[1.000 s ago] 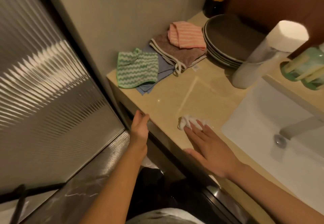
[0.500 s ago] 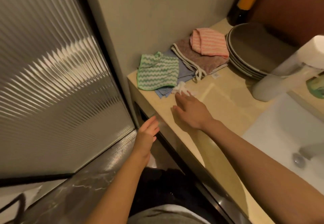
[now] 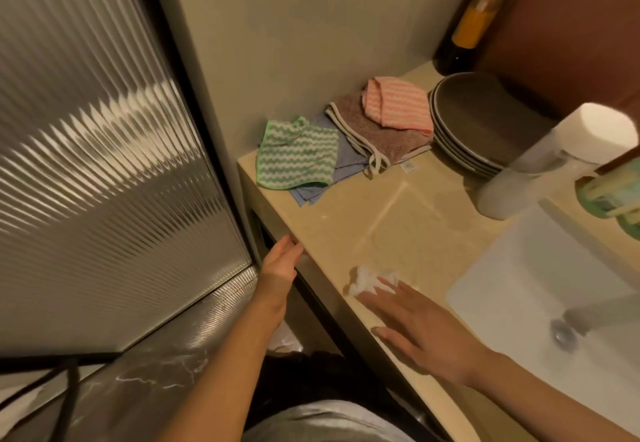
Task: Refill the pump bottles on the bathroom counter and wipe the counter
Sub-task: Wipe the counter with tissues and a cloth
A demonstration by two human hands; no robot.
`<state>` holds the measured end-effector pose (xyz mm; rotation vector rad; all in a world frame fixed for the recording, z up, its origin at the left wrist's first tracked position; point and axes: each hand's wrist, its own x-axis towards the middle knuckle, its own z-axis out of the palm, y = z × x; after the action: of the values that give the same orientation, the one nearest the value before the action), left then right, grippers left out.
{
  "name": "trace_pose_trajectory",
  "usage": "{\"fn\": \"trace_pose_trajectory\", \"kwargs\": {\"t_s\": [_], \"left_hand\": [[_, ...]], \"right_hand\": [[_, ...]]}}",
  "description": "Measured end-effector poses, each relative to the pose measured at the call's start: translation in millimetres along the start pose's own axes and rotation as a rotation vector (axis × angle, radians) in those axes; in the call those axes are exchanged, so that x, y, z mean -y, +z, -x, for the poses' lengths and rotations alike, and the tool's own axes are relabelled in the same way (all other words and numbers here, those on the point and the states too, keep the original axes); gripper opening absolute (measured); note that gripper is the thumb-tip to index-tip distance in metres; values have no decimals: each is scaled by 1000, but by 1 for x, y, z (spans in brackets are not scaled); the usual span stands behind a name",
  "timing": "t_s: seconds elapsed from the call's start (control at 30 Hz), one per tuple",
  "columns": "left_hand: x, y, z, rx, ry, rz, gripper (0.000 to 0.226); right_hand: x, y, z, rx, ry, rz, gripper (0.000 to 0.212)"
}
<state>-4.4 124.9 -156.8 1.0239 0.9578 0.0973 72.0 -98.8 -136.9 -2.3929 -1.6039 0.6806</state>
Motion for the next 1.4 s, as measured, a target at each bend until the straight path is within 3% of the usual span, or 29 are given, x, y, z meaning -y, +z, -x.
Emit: {"fn": "trace_pose_trajectory", "kwargs": {"t_s": [0.13,0.47,0.8,1.13,1.4], "left_hand": [[1,-1,-1,-5,-19,30,51],[4,13,4,-65,-78,87,49],[8,10,7,-44,-70,99,49],[12,10,-1,-31,-55,48,52],[13,14,2,-65,-28,48,46]], "right_hand": [[3,-15,-55,-59,19,14,56],[31,-37,-162,12,34,0,53],[7,5,-59,-43,-264,5,49],[-21,14,54,52,-158,-50,46],[-26,1,-3,-68,-136,102,51]]}}
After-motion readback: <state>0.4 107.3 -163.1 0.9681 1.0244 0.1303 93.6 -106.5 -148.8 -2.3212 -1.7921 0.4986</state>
